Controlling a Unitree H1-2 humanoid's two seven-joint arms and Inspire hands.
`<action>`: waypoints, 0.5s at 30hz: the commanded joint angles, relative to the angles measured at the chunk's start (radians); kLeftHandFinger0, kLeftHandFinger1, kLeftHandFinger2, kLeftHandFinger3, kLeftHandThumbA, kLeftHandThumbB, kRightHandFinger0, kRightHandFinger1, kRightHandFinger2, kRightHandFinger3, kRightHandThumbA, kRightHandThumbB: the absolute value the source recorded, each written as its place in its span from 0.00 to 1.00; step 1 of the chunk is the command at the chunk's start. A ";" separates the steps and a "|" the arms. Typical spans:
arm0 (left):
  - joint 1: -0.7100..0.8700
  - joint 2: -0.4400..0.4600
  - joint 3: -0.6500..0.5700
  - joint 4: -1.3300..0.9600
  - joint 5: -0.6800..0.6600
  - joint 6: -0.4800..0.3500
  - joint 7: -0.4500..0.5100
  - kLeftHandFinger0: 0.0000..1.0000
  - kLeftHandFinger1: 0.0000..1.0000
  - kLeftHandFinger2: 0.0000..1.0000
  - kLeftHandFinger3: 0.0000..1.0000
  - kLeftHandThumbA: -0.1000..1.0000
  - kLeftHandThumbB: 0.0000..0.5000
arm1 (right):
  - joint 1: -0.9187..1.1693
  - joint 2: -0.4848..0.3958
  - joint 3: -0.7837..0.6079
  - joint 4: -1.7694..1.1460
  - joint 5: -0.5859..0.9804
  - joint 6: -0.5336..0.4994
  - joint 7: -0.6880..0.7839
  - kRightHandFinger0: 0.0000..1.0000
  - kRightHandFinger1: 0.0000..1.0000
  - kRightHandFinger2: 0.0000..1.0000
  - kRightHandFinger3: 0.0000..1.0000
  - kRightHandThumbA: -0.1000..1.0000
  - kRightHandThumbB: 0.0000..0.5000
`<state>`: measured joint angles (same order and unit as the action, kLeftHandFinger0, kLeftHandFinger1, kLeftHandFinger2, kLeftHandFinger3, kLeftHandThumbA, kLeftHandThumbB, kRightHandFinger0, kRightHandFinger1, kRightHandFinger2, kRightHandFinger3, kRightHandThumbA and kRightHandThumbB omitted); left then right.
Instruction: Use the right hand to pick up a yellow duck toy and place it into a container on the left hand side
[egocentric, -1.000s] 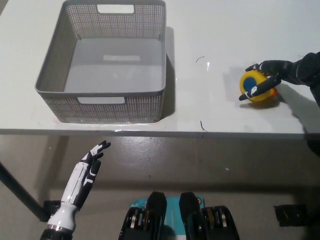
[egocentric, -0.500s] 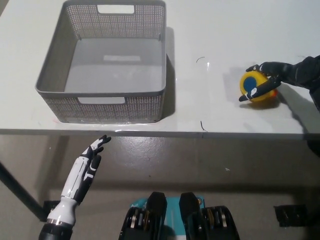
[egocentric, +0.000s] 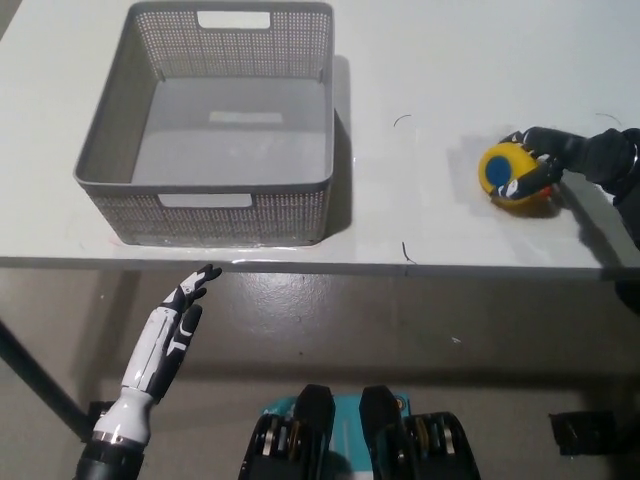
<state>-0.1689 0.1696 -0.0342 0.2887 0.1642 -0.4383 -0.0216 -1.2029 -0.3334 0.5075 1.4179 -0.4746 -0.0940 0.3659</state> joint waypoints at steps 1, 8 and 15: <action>-0.022 0.019 0.000 -0.010 -0.002 -0.032 0.021 1.00 1.00 1.00 1.00 1.00 1.00 | 0.011 0.005 0.019 0.016 -0.027 0.015 -0.031 0.68 0.69 0.81 0.94 0.39 0.57; -0.022 0.019 0.000 -0.010 -0.002 -0.032 0.020 1.00 1.00 1.00 1.00 1.00 1.00 | 0.014 0.009 0.030 0.016 -0.038 0.024 -0.080 0.70 0.76 0.85 0.78 0.24 0.59; -0.035 0.024 0.001 -0.007 -0.012 -0.032 0.022 1.00 1.00 1.00 1.00 1.00 1.00 | 0.038 -0.015 -0.073 -0.004 0.036 -0.083 -0.396 0.08 0.48 0.92 0.90 0.00 0.33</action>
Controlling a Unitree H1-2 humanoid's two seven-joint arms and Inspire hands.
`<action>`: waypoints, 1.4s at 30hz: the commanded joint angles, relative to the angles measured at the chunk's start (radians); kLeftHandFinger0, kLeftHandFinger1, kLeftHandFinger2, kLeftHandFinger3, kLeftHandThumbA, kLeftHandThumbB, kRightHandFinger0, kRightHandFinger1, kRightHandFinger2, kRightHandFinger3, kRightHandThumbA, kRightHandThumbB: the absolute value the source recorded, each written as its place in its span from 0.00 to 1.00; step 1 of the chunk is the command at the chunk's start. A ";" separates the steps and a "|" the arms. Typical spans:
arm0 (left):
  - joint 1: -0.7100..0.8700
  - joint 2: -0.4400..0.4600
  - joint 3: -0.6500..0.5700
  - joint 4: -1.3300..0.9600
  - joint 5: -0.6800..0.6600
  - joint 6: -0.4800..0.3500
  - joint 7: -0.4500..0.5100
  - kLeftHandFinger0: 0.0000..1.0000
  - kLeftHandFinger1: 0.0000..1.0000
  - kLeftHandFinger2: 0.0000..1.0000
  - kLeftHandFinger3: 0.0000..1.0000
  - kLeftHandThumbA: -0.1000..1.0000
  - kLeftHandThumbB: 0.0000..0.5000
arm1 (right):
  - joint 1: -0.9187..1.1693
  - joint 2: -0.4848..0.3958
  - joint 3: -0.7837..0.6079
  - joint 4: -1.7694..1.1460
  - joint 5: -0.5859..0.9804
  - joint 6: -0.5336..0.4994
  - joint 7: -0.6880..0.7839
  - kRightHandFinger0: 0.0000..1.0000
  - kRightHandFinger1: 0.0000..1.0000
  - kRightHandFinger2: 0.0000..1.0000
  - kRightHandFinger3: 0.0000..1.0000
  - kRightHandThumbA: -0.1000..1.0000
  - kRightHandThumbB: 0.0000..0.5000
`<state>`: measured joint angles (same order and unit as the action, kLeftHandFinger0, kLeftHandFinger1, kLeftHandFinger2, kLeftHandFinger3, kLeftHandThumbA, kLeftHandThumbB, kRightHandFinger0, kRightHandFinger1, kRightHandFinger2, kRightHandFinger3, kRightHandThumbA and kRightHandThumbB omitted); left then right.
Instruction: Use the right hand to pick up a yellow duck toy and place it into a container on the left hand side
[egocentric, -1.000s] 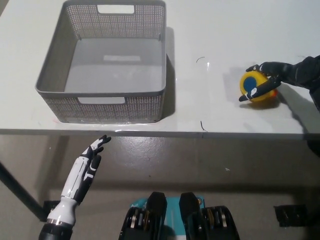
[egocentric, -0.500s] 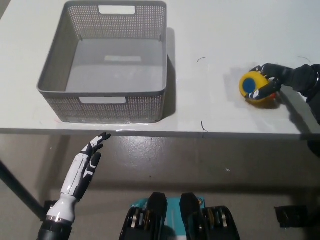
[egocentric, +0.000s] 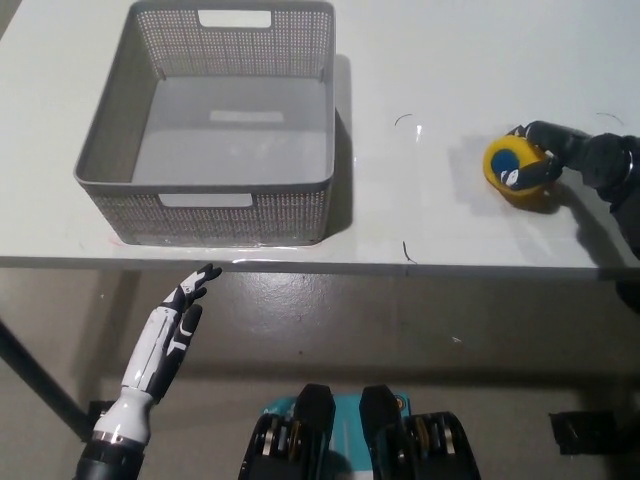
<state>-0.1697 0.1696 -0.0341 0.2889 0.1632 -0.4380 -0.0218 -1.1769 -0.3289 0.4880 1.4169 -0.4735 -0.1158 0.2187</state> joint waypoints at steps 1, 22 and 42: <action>-0.035 0.024 0.000 -0.007 -0.011 -0.032 0.022 1.00 1.00 1.00 1.00 1.00 1.00 | 0.013 -0.019 -0.056 -0.002 0.033 -0.062 -0.251 0.11 0.61 1.00 1.00 0.00 0.33; -0.033 0.023 0.001 -0.001 -0.018 -0.032 0.024 1.00 1.00 1.00 1.00 1.00 1.00 | -0.154 -0.032 -0.222 -0.053 0.109 -0.157 -0.353 0.00 0.51 0.83 0.89 0.00 0.29; -0.003 0.026 -0.003 -0.013 -0.017 -0.032 0.013 1.00 1.00 1.00 1.00 1.00 1.00 | -0.276 0.078 -0.293 -0.237 0.143 -0.169 -0.302 0.02 0.46 0.76 0.80 0.00 0.38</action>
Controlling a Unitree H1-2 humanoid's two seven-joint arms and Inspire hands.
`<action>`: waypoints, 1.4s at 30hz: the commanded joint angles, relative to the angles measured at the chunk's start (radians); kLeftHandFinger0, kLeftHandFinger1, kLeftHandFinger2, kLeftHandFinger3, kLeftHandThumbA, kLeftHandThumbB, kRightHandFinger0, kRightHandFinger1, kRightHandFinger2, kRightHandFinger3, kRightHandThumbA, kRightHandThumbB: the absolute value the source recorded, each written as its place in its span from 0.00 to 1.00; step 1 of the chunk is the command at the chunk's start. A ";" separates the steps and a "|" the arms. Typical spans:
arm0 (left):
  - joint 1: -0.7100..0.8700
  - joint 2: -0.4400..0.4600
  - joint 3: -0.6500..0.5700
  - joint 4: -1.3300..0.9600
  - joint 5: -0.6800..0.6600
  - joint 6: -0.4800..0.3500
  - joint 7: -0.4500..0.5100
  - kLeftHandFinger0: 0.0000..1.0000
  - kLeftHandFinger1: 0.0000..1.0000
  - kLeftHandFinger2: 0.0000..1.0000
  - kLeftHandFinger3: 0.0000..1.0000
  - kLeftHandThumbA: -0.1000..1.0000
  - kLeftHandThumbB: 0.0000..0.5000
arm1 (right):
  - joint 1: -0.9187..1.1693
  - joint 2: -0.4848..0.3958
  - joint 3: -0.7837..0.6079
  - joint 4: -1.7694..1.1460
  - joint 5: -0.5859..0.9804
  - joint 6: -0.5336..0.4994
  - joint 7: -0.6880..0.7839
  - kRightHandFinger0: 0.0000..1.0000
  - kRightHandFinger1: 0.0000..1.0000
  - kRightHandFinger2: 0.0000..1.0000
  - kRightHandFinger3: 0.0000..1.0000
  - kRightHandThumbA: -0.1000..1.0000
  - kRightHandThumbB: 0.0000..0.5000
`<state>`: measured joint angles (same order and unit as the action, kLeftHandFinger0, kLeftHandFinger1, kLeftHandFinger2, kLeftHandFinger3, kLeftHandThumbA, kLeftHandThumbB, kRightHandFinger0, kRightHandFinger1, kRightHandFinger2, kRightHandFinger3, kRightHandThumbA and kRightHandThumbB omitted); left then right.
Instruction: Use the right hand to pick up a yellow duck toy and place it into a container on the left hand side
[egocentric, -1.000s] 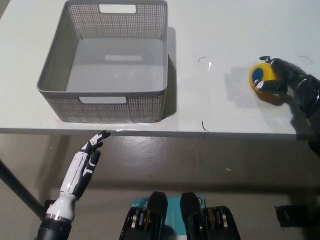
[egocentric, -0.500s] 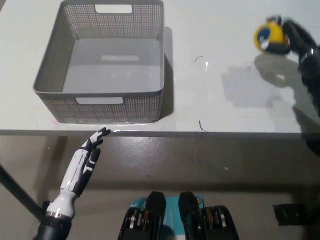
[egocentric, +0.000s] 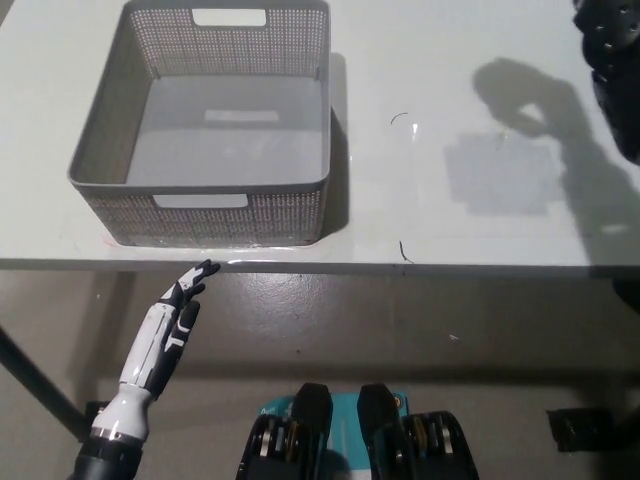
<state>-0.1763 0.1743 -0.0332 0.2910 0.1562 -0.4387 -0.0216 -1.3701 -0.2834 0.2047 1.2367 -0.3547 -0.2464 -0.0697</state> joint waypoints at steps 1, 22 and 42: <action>0.004 0.021 -0.006 -0.015 -0.011 -0.031 0.012 1.00 1.00 1.00 1.00 1.00 1.00 | -0.088 0.050 -0.002 -0.058 0.012 -0.032 -0.032 0.01 0.45 0.76 0.79 0.00 0.35; -0.010 0.023 -0.026 -0.002 -0.014 -0.031 -0.003 1.00 1.00 1.00 1.00 1.00 1.00 | -0.179 0.368 -0.040 0.119 0.074 0.014 -0.060 0.00 0.43 0.81 0.82 0.00 0.35; -0.019 0.029 -0.029 -0.020 0.013 -0.031 0.001 1.00 1.00 1.00 1.00 1.00 1.00 | -0.129 0.421 0.037 0.174 0.019 0.143 0.063 1.00 1.00 1.00 1.00 0.86 0.96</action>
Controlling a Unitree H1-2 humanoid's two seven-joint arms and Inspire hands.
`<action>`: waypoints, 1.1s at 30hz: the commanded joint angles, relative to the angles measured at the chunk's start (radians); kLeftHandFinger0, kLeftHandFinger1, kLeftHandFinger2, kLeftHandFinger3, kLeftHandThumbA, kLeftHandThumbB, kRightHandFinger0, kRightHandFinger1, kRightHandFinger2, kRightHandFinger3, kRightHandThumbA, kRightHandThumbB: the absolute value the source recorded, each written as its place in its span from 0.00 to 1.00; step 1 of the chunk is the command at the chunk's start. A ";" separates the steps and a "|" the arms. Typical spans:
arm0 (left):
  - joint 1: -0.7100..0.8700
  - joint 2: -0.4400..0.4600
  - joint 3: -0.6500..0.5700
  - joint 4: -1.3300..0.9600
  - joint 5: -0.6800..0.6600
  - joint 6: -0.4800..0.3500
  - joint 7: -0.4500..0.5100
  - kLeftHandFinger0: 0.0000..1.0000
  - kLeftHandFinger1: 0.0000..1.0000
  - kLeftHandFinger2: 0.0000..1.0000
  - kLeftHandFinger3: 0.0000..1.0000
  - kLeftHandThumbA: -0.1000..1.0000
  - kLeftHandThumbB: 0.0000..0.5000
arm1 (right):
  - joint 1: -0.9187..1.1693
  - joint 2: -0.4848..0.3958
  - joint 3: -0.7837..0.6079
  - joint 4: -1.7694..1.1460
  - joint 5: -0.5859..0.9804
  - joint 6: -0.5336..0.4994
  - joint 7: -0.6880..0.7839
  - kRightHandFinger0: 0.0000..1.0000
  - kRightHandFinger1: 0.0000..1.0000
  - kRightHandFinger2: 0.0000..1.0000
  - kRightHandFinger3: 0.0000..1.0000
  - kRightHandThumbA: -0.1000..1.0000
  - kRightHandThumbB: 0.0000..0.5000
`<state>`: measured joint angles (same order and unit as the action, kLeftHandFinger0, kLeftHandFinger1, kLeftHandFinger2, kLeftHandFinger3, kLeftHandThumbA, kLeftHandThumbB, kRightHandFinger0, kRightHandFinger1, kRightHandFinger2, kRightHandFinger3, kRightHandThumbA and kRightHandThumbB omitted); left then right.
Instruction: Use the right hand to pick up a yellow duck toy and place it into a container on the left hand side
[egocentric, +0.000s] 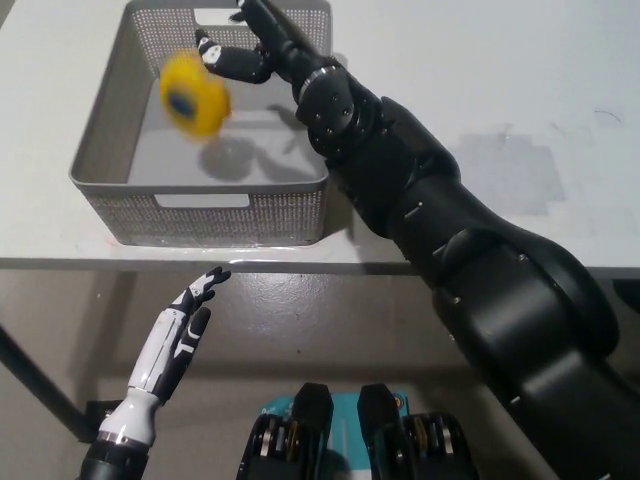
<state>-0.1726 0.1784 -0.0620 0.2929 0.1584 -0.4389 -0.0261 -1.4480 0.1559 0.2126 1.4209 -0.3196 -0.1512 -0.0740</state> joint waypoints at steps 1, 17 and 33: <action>-0.026 0.024 -0.003 -0.019 0.013 -0.031 0.007 1.00 1.00 1.00 1.00 1.00 1.00 | -0.047 -0.026 0.036 -0.015 -0.016 0.043 0.070 1.00 1.00 1.00 1.00 0.92 0.92; -0.035 0.025 -0.006 -0.016 0.010 -0.031 -0.008 1.00 1.00 1.00 1.00 1.00 1.00 | -0.055 -0.156 0.031 -0.104 0.015 -0.055 0.067 1.00 1.00 1.00 1.00 1.00 0.87; -0.030 0.040 -0.001 -0.015 0.012 -0.031 -0.009 1.00 1.00 1.00 1.00 1.00 1.00 | 0.279 -0.465 -0.216 -1.186 0.187 0.146 0.180 1.00 1.00 1.00 1.00 1.00 0.77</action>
<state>-0.1861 0.1831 -0.0636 0.2938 0.1703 -0.4371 -0.0309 -1.2644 -0.1395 0.1590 0.8712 -0.3008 -0.1261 0.0116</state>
